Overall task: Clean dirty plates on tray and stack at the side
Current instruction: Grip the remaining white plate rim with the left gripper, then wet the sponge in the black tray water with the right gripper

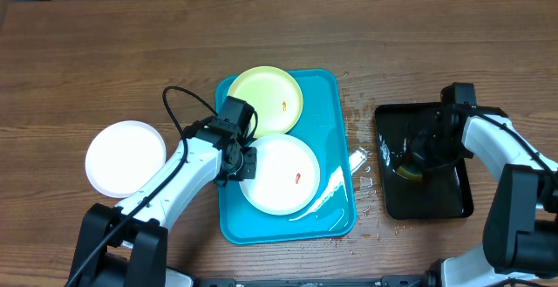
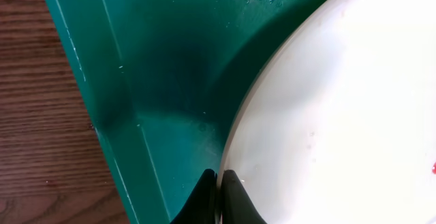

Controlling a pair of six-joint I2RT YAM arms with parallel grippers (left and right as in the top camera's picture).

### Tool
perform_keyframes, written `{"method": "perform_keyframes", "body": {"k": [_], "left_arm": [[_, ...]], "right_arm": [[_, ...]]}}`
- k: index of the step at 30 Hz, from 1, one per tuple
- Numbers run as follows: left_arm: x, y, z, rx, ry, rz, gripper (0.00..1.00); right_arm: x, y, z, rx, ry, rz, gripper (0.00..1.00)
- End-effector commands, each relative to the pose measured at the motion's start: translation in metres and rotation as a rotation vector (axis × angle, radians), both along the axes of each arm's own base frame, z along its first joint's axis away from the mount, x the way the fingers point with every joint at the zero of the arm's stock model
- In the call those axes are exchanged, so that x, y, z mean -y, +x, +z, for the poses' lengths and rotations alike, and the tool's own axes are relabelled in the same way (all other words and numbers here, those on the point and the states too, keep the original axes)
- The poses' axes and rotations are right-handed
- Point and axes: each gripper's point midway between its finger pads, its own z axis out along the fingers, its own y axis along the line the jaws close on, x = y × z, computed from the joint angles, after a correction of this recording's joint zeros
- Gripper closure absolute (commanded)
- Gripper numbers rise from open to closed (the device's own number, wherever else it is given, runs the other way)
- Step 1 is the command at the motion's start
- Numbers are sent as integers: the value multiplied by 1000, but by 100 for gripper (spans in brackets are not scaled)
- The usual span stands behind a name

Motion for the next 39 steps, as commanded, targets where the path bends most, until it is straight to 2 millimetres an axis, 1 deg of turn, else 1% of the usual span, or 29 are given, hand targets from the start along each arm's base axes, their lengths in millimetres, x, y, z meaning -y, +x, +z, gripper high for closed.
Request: {"method": "perform_keyframes", "body": {"k": [1,3,4,5,7,9,11,13,17,20,21,22,24,25,28,31,32,33,35,37,39], "left_arm": [[1,2,2,6,-2,-1,96],[1,1,1,1,-1,0,96],[1,0,1,-1,-1,0,96],[1,-1,0,-5,-2,-1,96],[1,-2,-1,-8,-2,-1,96],[1,-2,-1,-7,-2,-1,96],[1,-1,-1,-4,-5,-1,96],[2,-1,-1,-3,-7,-1,96],[2,-1,-1,-3,-7,-1,96],[2,0,0,0,-8,-1,96],[2,1,0,3,-9,-1,96],[2,1,0,6,-10,-1,96],[3,2,0,10,-12,-1,96],[3,3,0,12,-12,-1,96],[3,2,0,7,-11,-1,96],[2,1,0,5,-10,-1,96],[2,1,0,5,-10,-1,96],[2,1,0,5,-10,-1,96],[2,1,0,5,-10,-1,96],[2,1,0,5,-11,-1,96],[2,1,0,5,-11,-1,96]], "right_arm": [[-4,-2,12,-10,17,41,96],[-4,2,32,26,12,59,96],[-4,2,42,45,10,63,94],[-4,2,48,61,8,62,89],[-4,2,58,90,4,58,71],[-4,0,60,86,4,58,65],[-4,-4,57,70,6,58,62],[-5,-11,49,51,10,49,61],[-11,-28,28,15,33,45,61],[-20,-39,11,12,82,45,61],[-21,-40,6,18,88,43,65],[-20,-42,1,20,80,27,75],[-19,-44,-4,20,74,0,90],[-19,-44,-6,22,73,-2,96],[-12,-40,-2,26,38,-3,96],[-10,-28,12,42,27,-2,96],[-9,-22,19,49,26,-2,95],[-8,-17,27,55,20,-2,85],[-1,-10,40,60,-17,-3,71],[9,-5,52,60,-71,-6,61],[15,-1,57,65,-106,-8,54]]}}
